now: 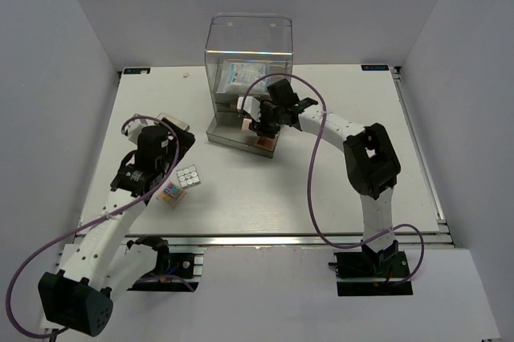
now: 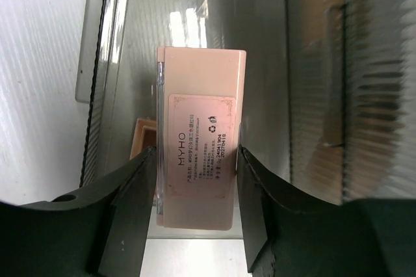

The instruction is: Organize the makeup

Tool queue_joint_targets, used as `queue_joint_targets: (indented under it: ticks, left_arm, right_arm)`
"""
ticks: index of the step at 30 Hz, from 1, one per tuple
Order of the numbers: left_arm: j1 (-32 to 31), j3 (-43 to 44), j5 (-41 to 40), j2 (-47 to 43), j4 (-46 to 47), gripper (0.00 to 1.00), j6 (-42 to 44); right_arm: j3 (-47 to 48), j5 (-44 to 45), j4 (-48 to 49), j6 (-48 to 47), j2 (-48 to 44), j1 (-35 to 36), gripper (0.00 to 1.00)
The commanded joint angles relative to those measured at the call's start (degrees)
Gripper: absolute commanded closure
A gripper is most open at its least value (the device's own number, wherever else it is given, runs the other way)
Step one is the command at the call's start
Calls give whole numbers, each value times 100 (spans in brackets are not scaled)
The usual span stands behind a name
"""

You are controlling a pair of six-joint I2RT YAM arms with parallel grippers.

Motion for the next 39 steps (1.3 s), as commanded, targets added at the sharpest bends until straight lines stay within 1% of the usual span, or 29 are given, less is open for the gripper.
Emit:
queue_joint_targets:
  ticks: [1, 4, 5, 6, 8, 9, 10, 12, 13, 15, 16, 17, 18, 19, 20, 21, 22, 23, 25, 26, 27, 28, 29, 30, 31, 33, 34, 37, 39]
  left_arm:
    - [122, 538, 319, 398, -41, 2, -51]
    - [236, 898, 504, 881, -50, 2, -121]
    - [288, 995, 539, 1013, -67, 2, -165]
    - [306, 1170, 574, 1258, -85, 2, -174]
    - [403, 1338, 680, 1505, -102, 2, -209]
    - [438, 1434, 698, 1776, -224, 2, -235]
    - [482, 1653, 715, 1918, -295, 2, -253]
    - [587, 1856, 750, 2304, -497, 2, -271]
    - [623, 1935, 768, 2428, -542, 2, -280]
    - [746, 2129, 838, 2674, -673, 2, -288]
    - [790, 2173, 856, 2893, -700, 2, -306]
    - [903, 2243, 934, 3000, -735, 2, -315]
    - [965, 2270, 987, 3122, -753, 2, -323]
    - [1035, 2296, 1049, 3376, -753, 2, -315]
    - [1175, 2357, 1128, 3527, -736, 2, -280]
    - [1238, 2419, 1215, 3667, -727, 2, -245]
    - [1325, 2489, 1234, 3999, -709, 2, -201]
    - [1370, 2577, 1243, 4168, -700, 2, -53]
    - [1423, 3024, 1120, 4581, -849, 2, 115]
    - [1475, 3226, 1059, 5035, -963, 2, 264]
    - [1502, 3646, 1041, 5266, -1208, 2, 309]
    - [1563, 3868, 1041, 5494, -1323, 2, 388]
    - [1581, 4087, 1014, 5923, -1446, 2, 423]
    - [1598, 4498, 1005, 6128, -1647, 2, 467]
    - [1607, 4703, 962, 6312, -1728, 2, 511]
    - [1625, 5002, 891, 6742, -1895, 2, 582]
    - [1634, 5247, 891, 6875, -1930, 2, 590]
    - [1643, 5608, 935, 7298, -2053, 2, 582]
    - [1844, 5715, 1102, 7465, -2054, 2, 547]
  right_arm:
    - [62, 136, -120, 171, -129, -20, 57]
    - [-237, 66, 20, 250, -410, -37, 40]
    - [-299, 40, 38, 285, -490, -46, 37]
    - [-344, -30, 82, 329, -569, -64, 36]
    - [-493, -179, 126, 487, -859, -90, 27]
    - [-554, -258, 169, 549, -964, -151, 21]
    - [-642, -320, 344, 610, -1209, -169, 11]
    - [-958, -435, 529, 734, -1465, -222, 11]
    - [-1098, -479, 852, 769, -1788, -239, 11]
    - [-1835, -567, 1520, 918, -2229, -336, 11]
    - [-2160, -602, 1950, 988, -2701, -371, 11]
    - [-2929, -306, 3007, 1189, -2932, -397, 11]
    - [-3285, -25, 3600, 1878, -3117, -415, 11]
    - [-3471, 30, 3920, 2024, -3336, -433, 11]
    - [-3447, -483, 3401, 2009, -3373, -476, 12]
    - [-3220, -792, 3117, 2217, -3382, -607, 15]
    - [-3157, -1056, 2923, 2359, -3400, -678, 22]
    - [-3130, -1390, 2712, 2447, -3426, -757, 26]
    - [-3270, -1411, 2710, 2579, -3557, -767, 29]
    - [-3358, -1358, 2736, 2606, -3602, -784, 30]
    - [-3437, -1332, 2754, 2615, -3646, -784, 30]
    - [-3542, -1323, 2736, 2624, -3707, -776, 30]
    - [-3595, -1305, 2710, 2624, -3742, -793, 30]
    - [-3639, -1296, 2692, 2632, -3821, -793, 30]
    - [-3736, -1270, 2701, 2641, -3857, -793, 30]
    - [-3833, -1156, 2736, 2667, -3944, -802, 29]
    - [-3903, -1121, 2745, 2694, -3962, -811, 28]
    - [-3974, -1085, 2763, 2799, -4024, -872, 28]
    - [-4026, -1068, 2763, 2817, -4059, -916, 28]
